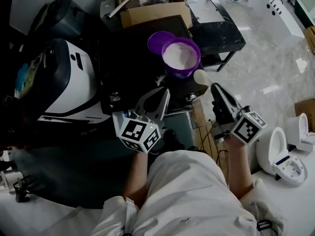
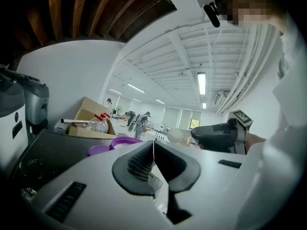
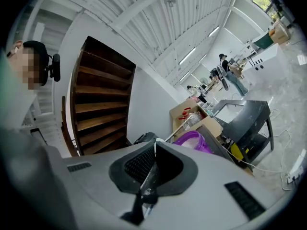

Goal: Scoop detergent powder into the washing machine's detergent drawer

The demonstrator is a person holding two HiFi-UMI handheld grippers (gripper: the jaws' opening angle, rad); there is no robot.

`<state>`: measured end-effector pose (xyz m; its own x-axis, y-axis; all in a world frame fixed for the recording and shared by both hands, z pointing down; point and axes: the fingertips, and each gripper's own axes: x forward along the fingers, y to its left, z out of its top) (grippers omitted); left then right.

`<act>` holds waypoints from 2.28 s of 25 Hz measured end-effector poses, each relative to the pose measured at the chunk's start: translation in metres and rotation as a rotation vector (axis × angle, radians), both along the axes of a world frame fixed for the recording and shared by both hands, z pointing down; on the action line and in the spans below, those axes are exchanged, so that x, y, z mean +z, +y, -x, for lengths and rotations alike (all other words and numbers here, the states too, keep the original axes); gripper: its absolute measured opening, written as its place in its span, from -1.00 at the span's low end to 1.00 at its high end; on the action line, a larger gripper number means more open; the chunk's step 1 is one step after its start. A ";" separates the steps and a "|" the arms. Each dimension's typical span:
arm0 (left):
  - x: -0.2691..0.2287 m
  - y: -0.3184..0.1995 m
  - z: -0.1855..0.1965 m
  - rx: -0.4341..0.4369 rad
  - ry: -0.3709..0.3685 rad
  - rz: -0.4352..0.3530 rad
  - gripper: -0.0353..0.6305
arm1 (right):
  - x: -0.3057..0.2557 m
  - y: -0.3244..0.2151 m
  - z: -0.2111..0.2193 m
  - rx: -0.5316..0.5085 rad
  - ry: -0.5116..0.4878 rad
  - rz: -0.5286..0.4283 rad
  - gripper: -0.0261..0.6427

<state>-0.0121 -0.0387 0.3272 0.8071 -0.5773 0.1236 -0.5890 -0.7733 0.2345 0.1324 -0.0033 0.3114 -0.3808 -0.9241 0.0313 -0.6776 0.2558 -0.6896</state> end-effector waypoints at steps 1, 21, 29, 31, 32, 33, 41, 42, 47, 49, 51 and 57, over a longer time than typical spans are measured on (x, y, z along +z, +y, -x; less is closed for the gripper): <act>0.001 -0.003 0.001 0.005 0.000 0.002 -0.83 | 0.002 -0.004 0.001 0.011 -0.003 0.005 -0.88; 0.030 -0.014 0.018 0.043 -0.042 0.069 -0.83 | 0.027 -0.043 0.015 0.086 0.197 0.094 -0.88; 0.039 -0.026 0.015 0.008 -0.036 0.107 -0.83 | 0.029 -0.075 0.008 0.064 0.261 0.109 -0.89; 0.040 -0.029 0.011 0.004 -0.038 0.112 -0.83 | 0.031 -0.083 0.005 0.059 0.275 0.111 -0.89; 0.041 -0.032 0.010 0.000 -0.038 0.116 -0.83 | 0.032 -0.088 0.003 0.056 0.285 0.113 -0.89; 0.042 -0.035 0.009 -0.005 -0.038 0.120 -0.83 | 0.033 -0.092 0.002 0.051 0.295 0.115 -0.89; 0.047 -0.057 -0.001 -0.045 -0.048 0.140 -0.83 | 0.041 -0.130 -0.006 0.001 0.411 0.123 -0.90; 0.047 -0.060 -0.002 -0.053 -0.049 0.142 -0.83 | 0.042 -0.135 -0.005 -0.012 0.425 0.119 -0.90; 0.049 -0.071 -0.003 -0.095 -0.057 0.155 -0.83 | 0.046 -0.158 -0.002 -0.079 0.566 0.093 -0.90; 0.051 -0.075 -0.004 -0.110 -0.060 0.161 -0.83 | 0.048 -0.166 0.000 -0.113 0.629 0.086 -0.90; 0.052 -0.078 -0.003 -0.125 -0.062 0.169 -0.83 | 0.050 -0.173 0.005 -0.153 0.675 0.080 -0.90; 0.056 -0.082 -0.004 -0.161 -0.075 0.180 -0.83 | 0.062 -0.187 0.015 -0.279 0.798 0.080 -0.90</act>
<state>-0.0081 -0.1205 0.3831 0.6914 -0.6609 0.2919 -0.7220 -0.6182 0.3107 0.1171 -0.1902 0.3738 -0.4306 -0.7829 0.4492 -0.8879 0.4568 -0.0549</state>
